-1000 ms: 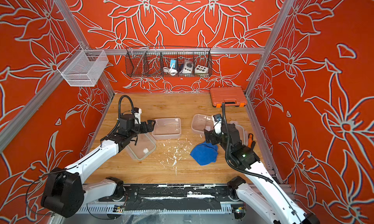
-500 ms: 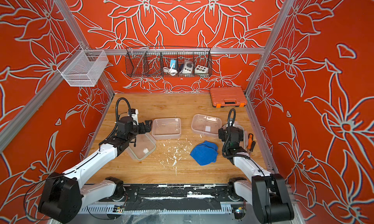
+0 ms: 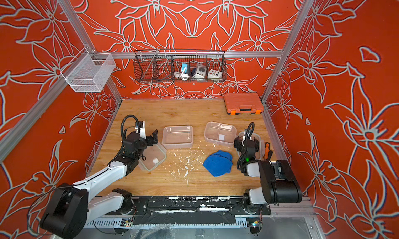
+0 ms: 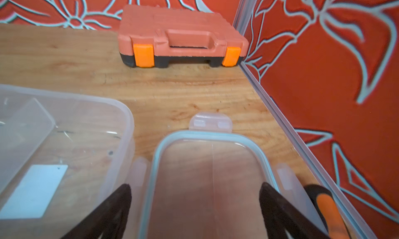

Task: Wipe the insides of the lunch boxes
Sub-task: Reset both arms

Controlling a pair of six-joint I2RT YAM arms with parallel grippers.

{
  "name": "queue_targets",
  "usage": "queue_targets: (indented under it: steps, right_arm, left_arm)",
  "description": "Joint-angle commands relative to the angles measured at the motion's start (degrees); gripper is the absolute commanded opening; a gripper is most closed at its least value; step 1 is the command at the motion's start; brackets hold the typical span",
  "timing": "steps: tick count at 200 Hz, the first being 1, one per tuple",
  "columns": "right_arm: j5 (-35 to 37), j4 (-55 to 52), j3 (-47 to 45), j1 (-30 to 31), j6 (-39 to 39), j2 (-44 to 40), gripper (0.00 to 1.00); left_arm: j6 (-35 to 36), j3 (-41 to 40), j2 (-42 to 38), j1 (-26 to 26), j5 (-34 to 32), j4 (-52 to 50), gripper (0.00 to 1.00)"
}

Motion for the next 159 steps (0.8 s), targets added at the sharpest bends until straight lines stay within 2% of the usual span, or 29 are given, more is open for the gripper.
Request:
queue_targets:
  steps: [1, 18, 40, 56, 76, 99, 111, 123, 159]
  right_arm:
    - [-1.99, -0.88, 1.82, -0.35, -0.79, -0.17, 0.96]
    - [-1.56, -0.51, 2.33, -0.32, -0.55, 0.35, 0.97]
    - [-0.95, -1.38, 2.33, -0.35, -0.15, 0.03, 0.97]
    - [-1.0, -0.57, 2.21, -0.35, -0.15, 0.31, 0.97]
    - [-1.0, -1.71, 2.39, -0.31, -0.21, -0.11, 0.97]
    - [-1.02, -1.19, 2.46, -0.37, -0.16, 0.14, 0.97]
    - [-1.02, -1.43, 2.57, -0.38, -0.21, 0.27, 0.97]
    - [-0.95, -1.53, 2.65, -0.39, -0.22, 0.24, 0.98]
    - [-0.96, -1.9, 2.74, -0.3, -0.38, 0.16, 0.98]
  left_arm:
    - [5.37, -1.54, 5.21, 1.42, 1.14, 12.18, 0.99]
    - [6.85, -3.32, 8.77, 2.0, 2.14, 16.47, 0.99]
    - [6.84, -7.98, 9.64, 2.65, 3.91, 23.33, 0.99]
    - [6.02, -12.79, 9.63, 2.73, 1.73, 31.72, 0.99]
    - [3.34, -15.73, 10.27, 4.39, 0.35, 37.46, 0.99]
    - [1.66, -15.27, 12.07, 6.73, 3.71, 37.13, 0.99]
    - [1.61, -16.31, 14.46, 7.27, 4.38, 41.94, 0.99]
    - [1.36, -15.1, 13.19, 7.68, 5.16, 37.41, 0.99]
    - [1.22, -15.2, 13.32, 8.31, 6.35, 37.99, 0.99]
